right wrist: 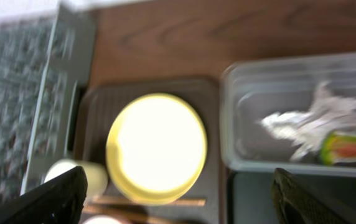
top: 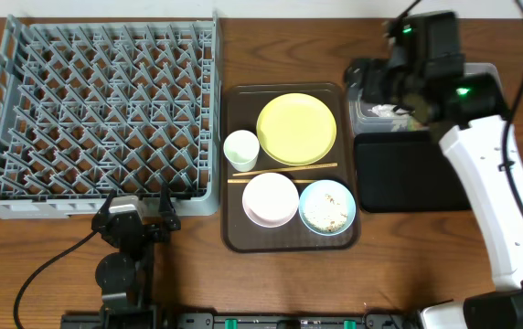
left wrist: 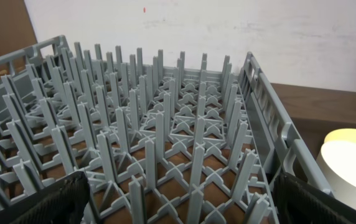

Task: Sort waste into correct bins and load items into the dishwasher
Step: 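Reach the right gripper to the light-blue bowl and grasp its rim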

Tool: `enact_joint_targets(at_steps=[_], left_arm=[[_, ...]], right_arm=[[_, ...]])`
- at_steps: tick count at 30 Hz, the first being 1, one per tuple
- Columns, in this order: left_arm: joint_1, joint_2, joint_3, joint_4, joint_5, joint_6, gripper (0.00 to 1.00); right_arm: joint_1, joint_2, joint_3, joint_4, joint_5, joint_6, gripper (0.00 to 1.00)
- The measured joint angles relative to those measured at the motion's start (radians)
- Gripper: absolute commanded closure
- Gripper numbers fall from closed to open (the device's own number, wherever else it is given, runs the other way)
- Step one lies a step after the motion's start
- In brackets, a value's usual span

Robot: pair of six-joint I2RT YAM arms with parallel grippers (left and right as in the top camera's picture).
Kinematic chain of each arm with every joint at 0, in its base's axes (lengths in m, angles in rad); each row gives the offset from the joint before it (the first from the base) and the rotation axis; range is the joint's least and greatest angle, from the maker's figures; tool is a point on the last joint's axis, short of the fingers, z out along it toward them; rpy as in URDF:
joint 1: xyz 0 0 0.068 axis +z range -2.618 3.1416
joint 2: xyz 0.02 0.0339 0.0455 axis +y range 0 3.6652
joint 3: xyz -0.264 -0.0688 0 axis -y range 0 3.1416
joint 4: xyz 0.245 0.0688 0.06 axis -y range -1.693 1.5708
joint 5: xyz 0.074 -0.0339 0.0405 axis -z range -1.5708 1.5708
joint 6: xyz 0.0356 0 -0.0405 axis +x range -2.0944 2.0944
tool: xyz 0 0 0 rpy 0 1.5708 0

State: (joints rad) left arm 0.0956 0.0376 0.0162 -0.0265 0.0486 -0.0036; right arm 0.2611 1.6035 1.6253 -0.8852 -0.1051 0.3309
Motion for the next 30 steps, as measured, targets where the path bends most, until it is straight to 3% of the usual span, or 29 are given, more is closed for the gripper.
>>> enact_joint_targets(at_steps=[14, 17, 25, 30], left_arm=[[0.000, 0.000, 0.000, 0.000, 0.000, 0.000, 0.05], [0.000, 0.000, 0.000, 0.000, 0.000, 0.000, 0.05], [0.000, 0.000, 0.000, 0.000, 0.000, 0.000, 0.05], [0.000, 0.000, 0.000, 0.000, 0.000, 0.000, 0.05]], right_arm=[[0.216, 0.000, -0.214, -0.096, 0.014, -0.037, 0.12], [0.245, 0.000, -0.252, -0.098, 0.015, -0.040, 0.18], [0.308, 0.000, -0.337, -0.111, 0.009, -0.045, 0.47], [0.390, 0.000, -0.399, -0.156, -0.005, -0.130, 0.46]])
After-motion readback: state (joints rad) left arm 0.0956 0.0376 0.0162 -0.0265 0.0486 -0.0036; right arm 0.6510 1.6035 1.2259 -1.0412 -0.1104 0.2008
